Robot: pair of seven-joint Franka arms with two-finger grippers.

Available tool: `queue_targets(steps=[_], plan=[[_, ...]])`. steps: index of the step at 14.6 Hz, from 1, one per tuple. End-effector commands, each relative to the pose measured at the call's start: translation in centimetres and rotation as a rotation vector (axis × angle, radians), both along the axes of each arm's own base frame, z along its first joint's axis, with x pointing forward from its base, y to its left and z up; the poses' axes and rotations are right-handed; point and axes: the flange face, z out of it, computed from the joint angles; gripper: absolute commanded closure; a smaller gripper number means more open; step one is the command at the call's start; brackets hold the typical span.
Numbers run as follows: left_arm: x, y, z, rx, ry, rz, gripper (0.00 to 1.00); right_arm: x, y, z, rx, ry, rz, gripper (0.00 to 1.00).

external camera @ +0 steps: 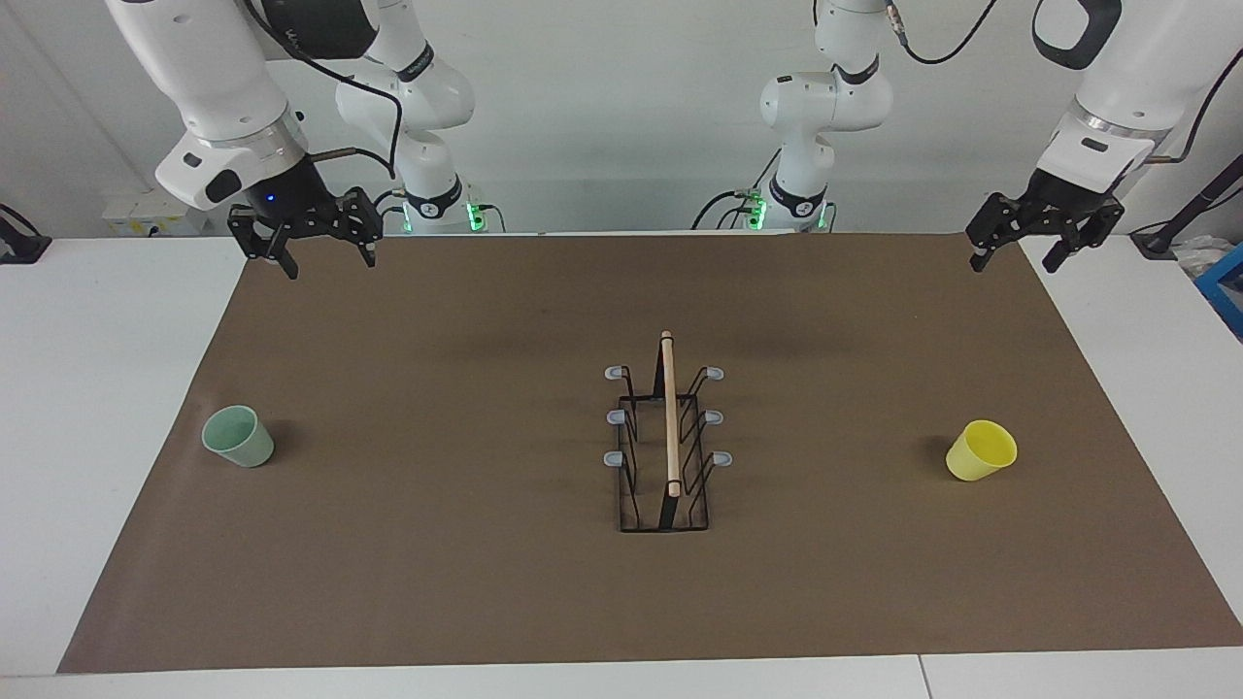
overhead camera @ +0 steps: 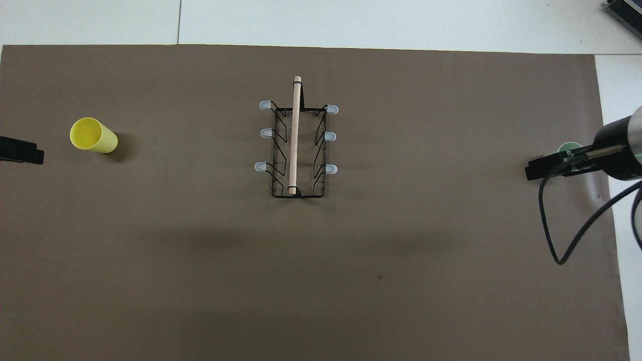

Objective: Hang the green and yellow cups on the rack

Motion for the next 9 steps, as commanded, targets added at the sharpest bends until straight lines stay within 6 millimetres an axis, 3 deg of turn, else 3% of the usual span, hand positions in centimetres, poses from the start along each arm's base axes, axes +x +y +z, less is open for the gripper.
queue_targets(steps=[1,9], plan=[[-0.48,0.05,0.15,0.005,0.004,-0.006,0.0,0.4,-0.18,0.16,0.005,-0.001,-0.021,0.0],[-0.48,0.05,0.15,0.005,0.004,-0.006,0.0,0.42,-0.11,0.17,0.004,-0.003,-0.019,0.0]])
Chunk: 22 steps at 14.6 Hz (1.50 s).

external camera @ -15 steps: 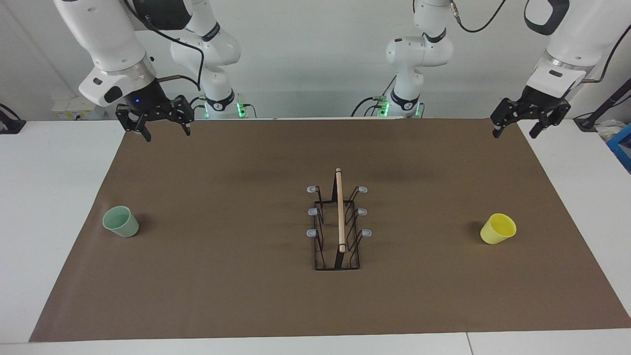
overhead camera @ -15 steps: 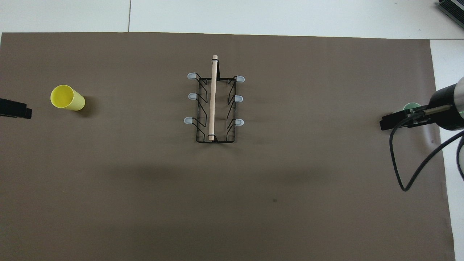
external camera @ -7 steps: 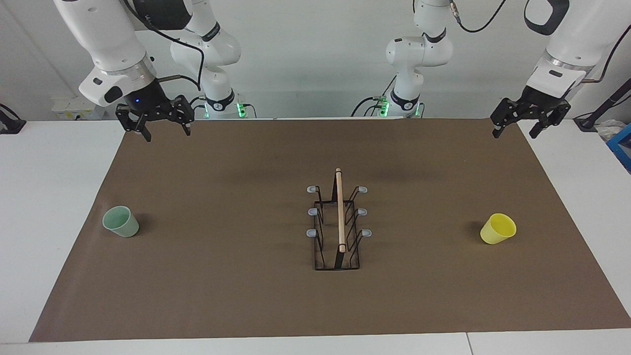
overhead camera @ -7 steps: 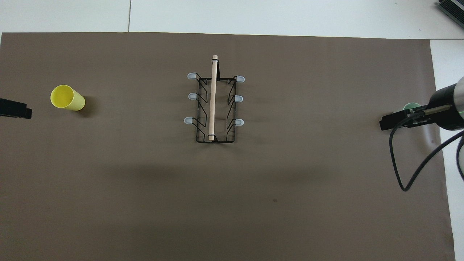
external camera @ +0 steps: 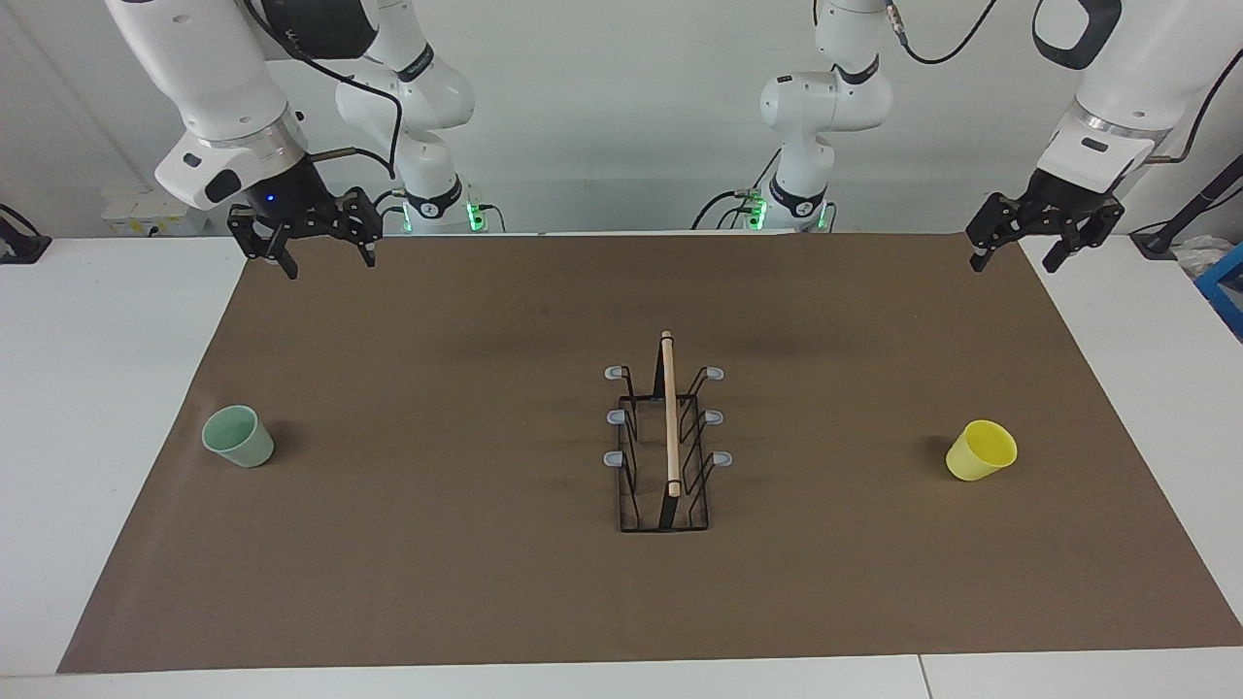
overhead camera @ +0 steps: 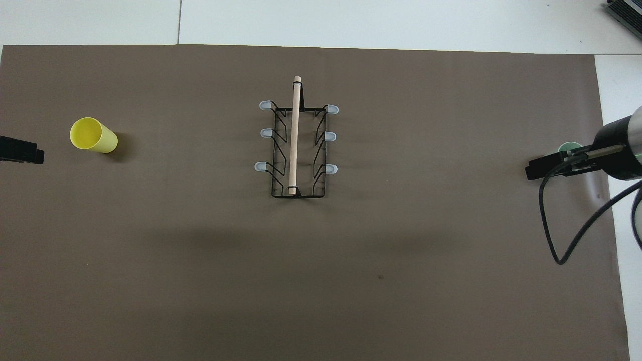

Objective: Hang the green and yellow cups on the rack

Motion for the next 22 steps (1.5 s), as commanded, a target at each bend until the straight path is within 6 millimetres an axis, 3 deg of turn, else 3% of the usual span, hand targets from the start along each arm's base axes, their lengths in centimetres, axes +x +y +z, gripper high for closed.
queue_targets(steps=[1,18,22], plan=[[-0.5,0.1,0.1,0.005,0.004,-0.006,0.0,0.4,-0.1,0.2,0.004,-0.003,-0.019,0.0],[-0.4,0.1,0.1,0.005,0.005,-0.006,0.0,0.6,0.3,0.2,-0.001,-0.017,-0.01,0.0],[-0.4,0.1,0.1,0.005,0.005,-0.006,0.0,1.8,0.4,-1.3,-0.032,-0.015,0.003,0.0]])
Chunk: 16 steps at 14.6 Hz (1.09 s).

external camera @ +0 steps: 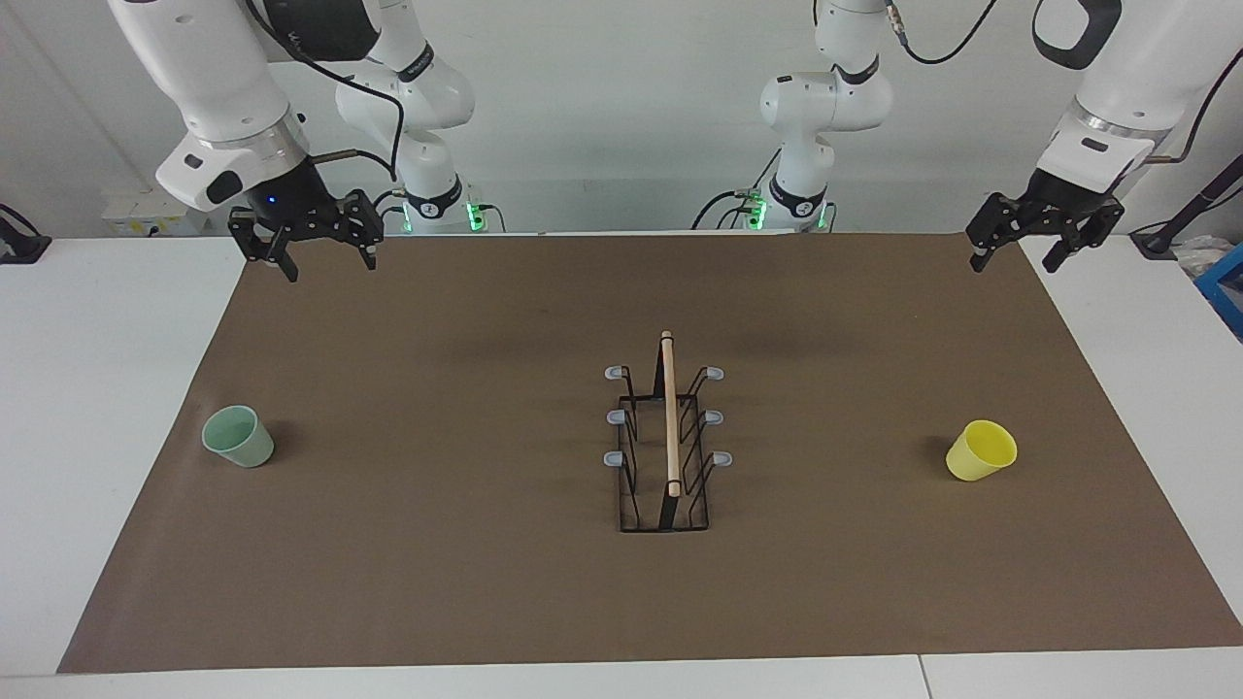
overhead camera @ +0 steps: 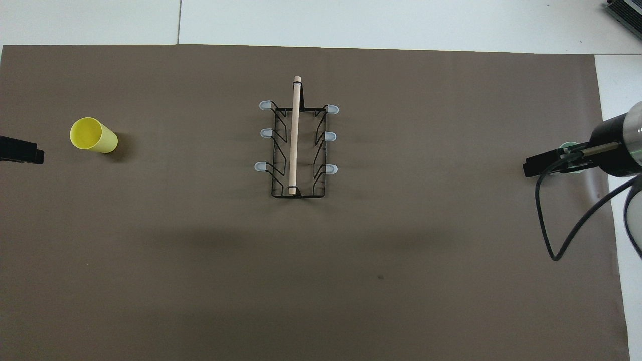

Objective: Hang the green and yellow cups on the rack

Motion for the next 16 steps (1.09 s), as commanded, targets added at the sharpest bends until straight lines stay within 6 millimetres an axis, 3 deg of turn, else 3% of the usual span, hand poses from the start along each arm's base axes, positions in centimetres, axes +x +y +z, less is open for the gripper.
queue_targets(steps=[1,8,13,16], plan=[[-0.5,0.1,0.1,0.005,0.004,-0.006,0.0,1.4,0.1,-1.1,-0.029,-0.007,0.0,0.0],[-0.6,-0.4,0.1,0.004,0.007,-0.012,0.0,3.4,-0.3,-4.7,-0.088,-0.002,0.047,0.0],[0.0,0.0,0.0,0.006,-0.007,-0.006,0.0,4.5,1.2,-8.3,-0.25,0.072,0.294,0.0],[1.3,0.2,-1.1,-0.014,0.005,0.005,0.0,4.1,0.4,-10.1,-0.333,0.147,0.455,0.0]])
